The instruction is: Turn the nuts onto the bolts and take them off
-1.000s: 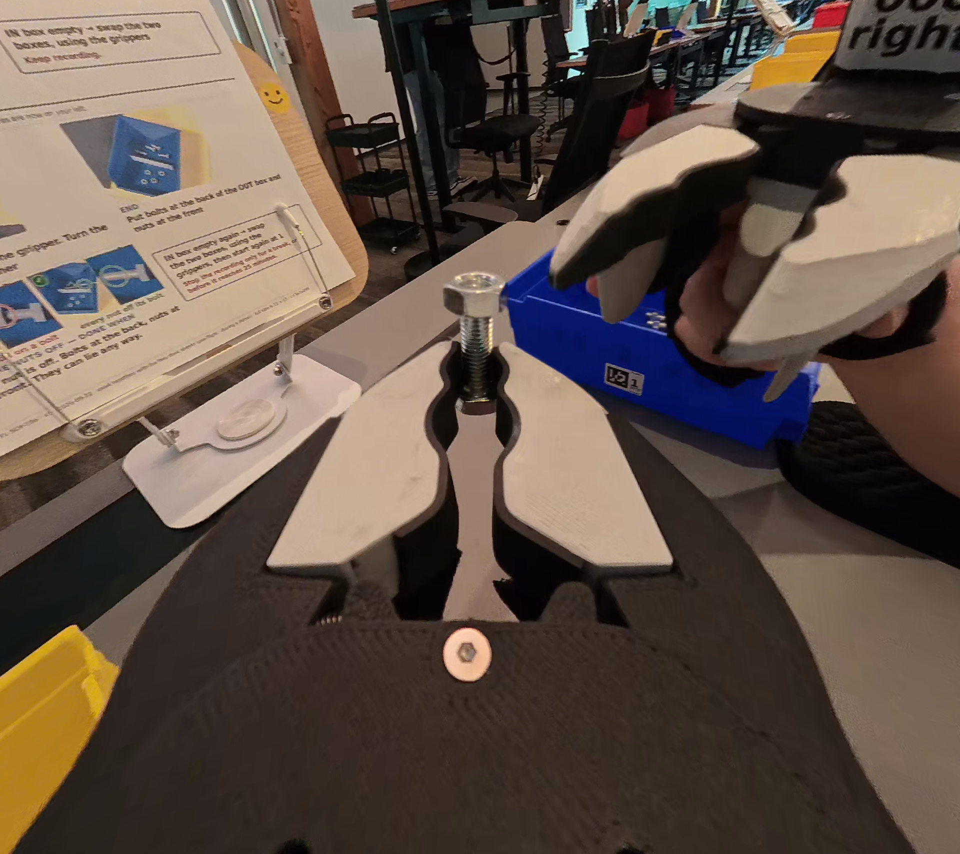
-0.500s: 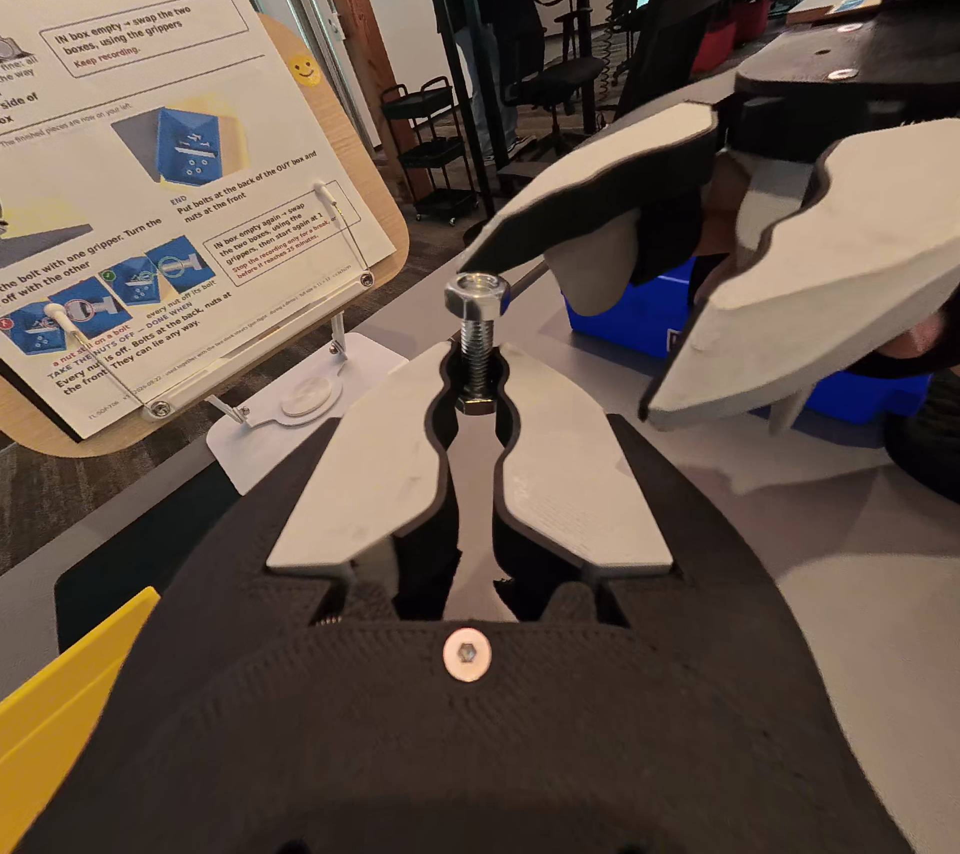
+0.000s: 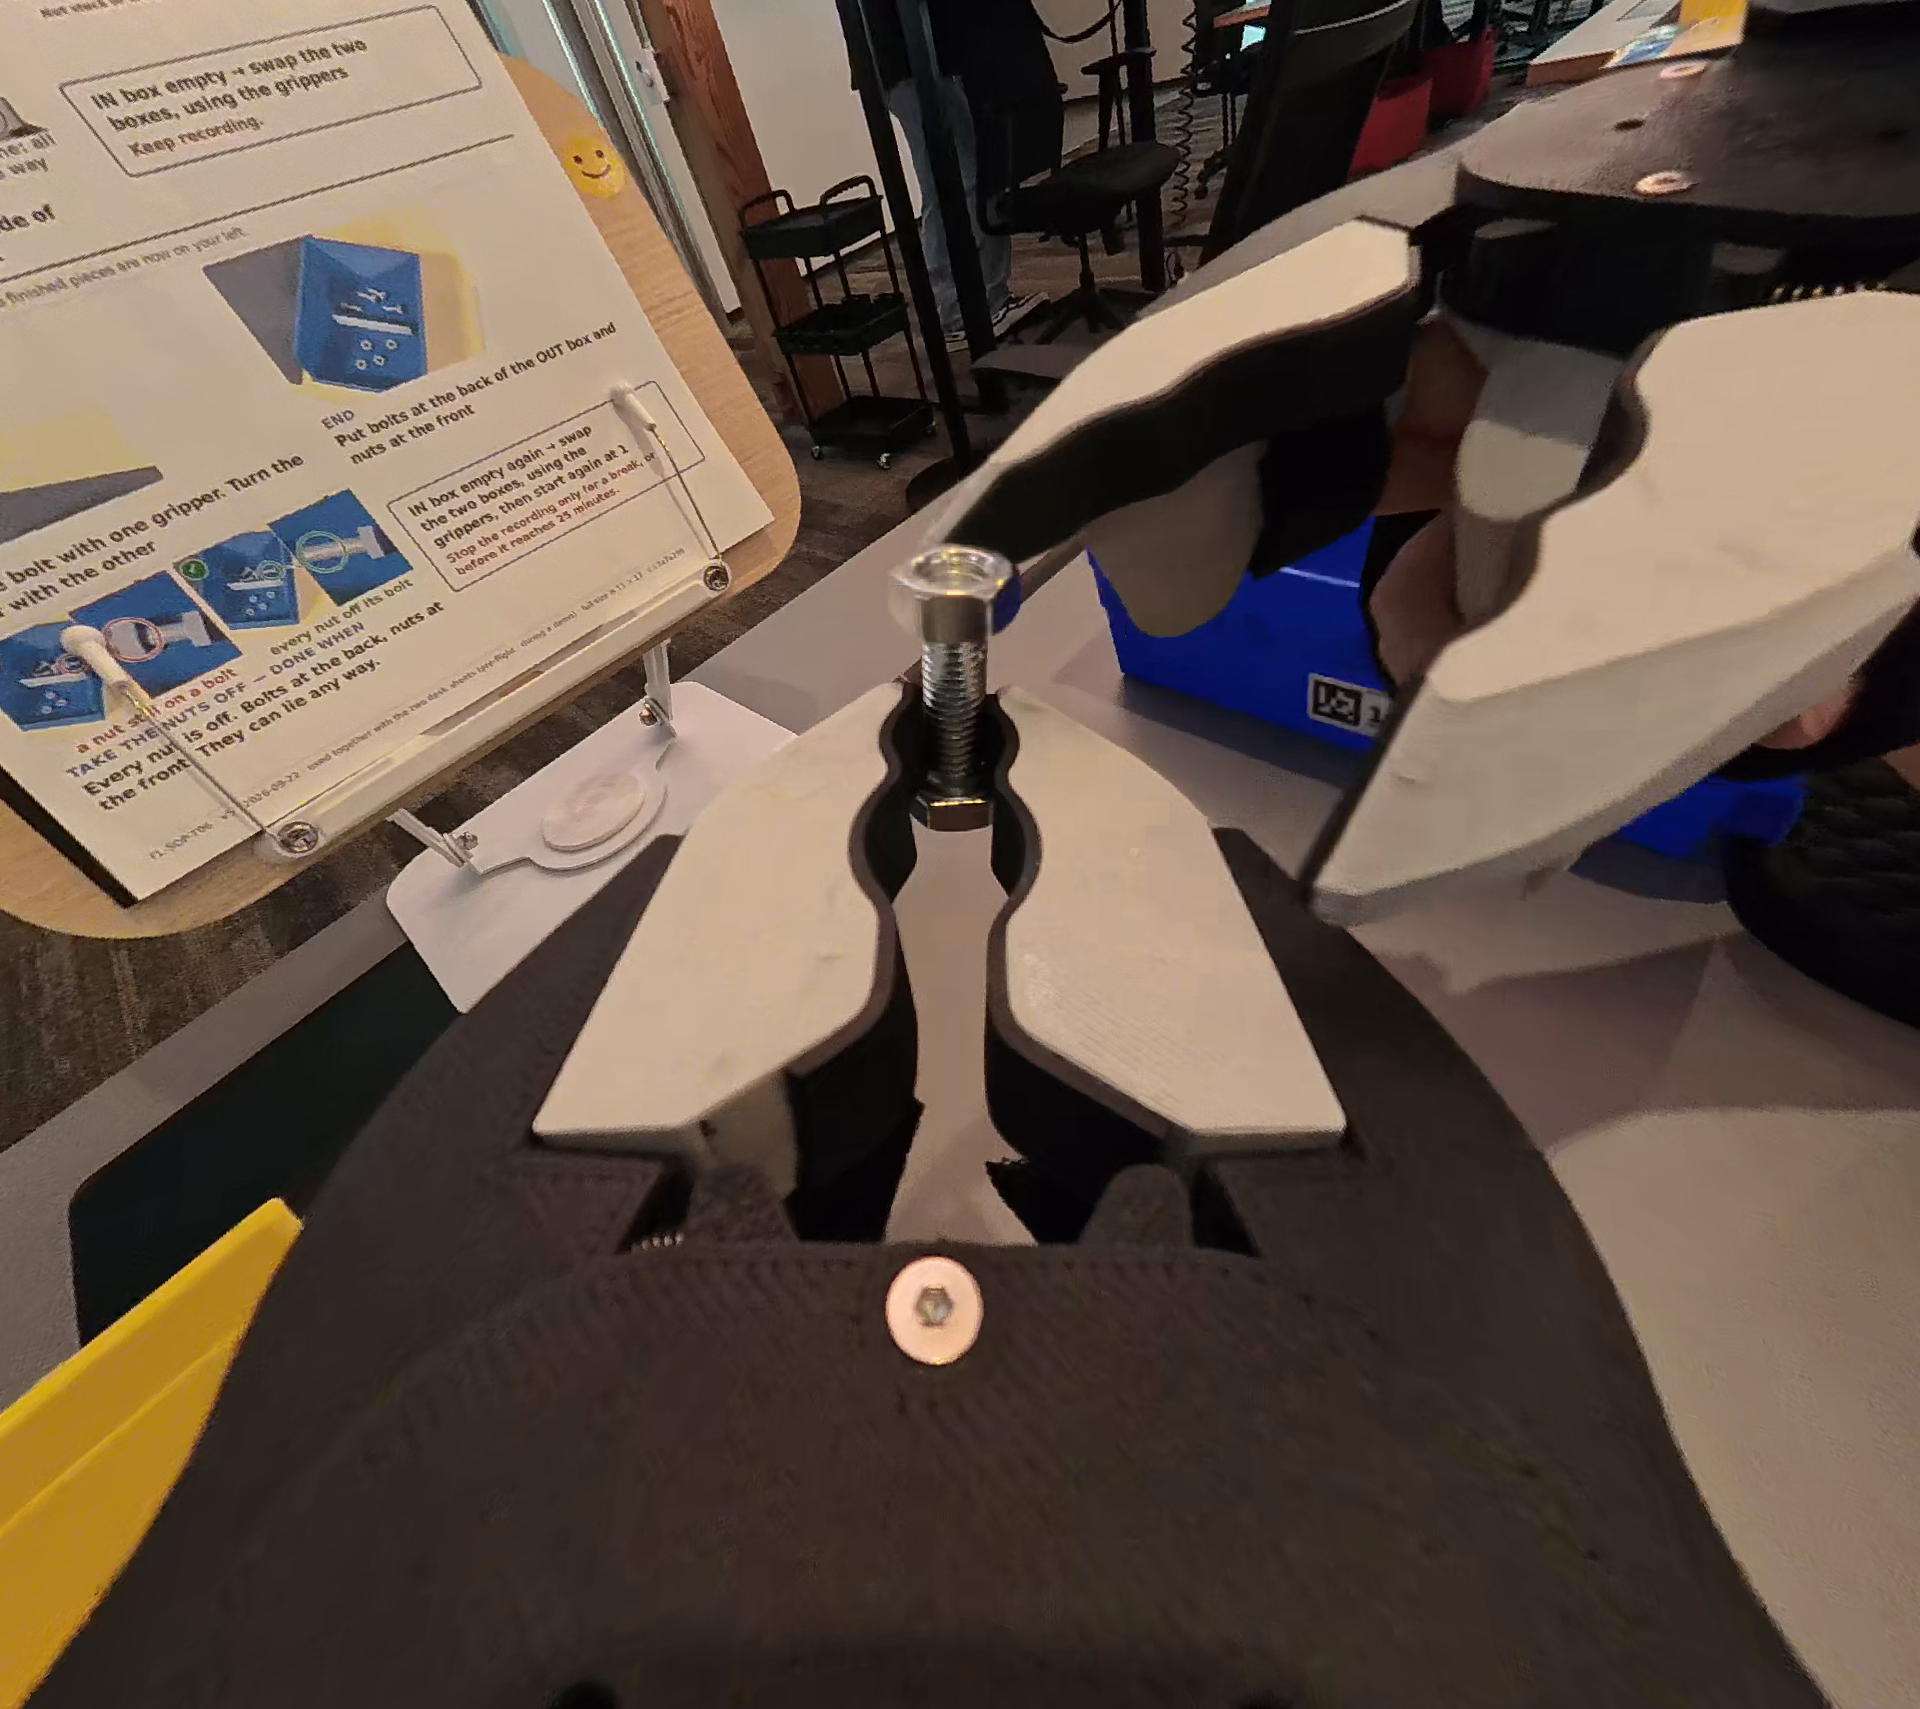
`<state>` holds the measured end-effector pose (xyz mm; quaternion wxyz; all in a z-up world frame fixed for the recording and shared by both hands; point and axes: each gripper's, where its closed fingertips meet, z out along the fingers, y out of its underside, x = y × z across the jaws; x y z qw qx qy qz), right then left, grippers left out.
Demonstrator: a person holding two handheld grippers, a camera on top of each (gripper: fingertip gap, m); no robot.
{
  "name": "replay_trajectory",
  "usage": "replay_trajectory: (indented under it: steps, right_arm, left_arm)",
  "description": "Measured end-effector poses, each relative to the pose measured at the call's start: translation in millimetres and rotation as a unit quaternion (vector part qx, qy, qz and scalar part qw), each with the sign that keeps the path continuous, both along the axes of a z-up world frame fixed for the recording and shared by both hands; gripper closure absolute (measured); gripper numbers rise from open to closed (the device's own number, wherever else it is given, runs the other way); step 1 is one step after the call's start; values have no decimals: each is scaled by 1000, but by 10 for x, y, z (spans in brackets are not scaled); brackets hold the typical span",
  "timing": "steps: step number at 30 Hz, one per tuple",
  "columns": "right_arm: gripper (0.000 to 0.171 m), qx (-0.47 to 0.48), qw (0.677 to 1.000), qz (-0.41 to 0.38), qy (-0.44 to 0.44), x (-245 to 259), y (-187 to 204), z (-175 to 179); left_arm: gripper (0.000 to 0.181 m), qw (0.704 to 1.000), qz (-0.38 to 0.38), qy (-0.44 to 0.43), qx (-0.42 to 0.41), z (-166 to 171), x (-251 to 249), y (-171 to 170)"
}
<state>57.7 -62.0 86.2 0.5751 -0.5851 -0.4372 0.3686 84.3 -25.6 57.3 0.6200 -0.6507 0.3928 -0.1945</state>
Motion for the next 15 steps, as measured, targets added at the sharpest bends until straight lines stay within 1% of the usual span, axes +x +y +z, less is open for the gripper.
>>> replay_trajectory:
  steps: [1,3,4,6,8,10,13,14,15]
  right_arm:
    - [101,-1,1000,0,-14,16,-12,-12]
    - [115,-5,999,16,-29,41,-73,-8]
    - [115,-7,1000,14,-24,58,-75,20]
    - [113,-3,1000,-3,-4,85,-28,74]
    - [104,4,1000,-12,9,77,12,83]
    - [98,9,1000,-12,11,43,20,62]
    - [96,5,1000,11,-12,-3,-70,25]
    - [95,5,1000,8,-27,14,-80,15]
    - [99,9,999,11,-43,39,-106,11]
  left_arm:
    - [172,1000,0,-5,-4,9,-18,10]
    - [172,1000,-1,-20,-12,37,-51,24]
    - [172,1000,-3,-26,-16,45,-59,26]
    - [172,999,-8,-28,-19,46,-46,14]
    - [172,999,-25,-27,-18,38,15,-37]
    - [172,998,-44,-26,-19,26,90,-102]
    - [172,998,-46,-30,-23,30,95,-108]
    - [172,998,-43,-33,-26,39,72,-92]
    - [172,998,-36,-38,-28,52,36,-65]
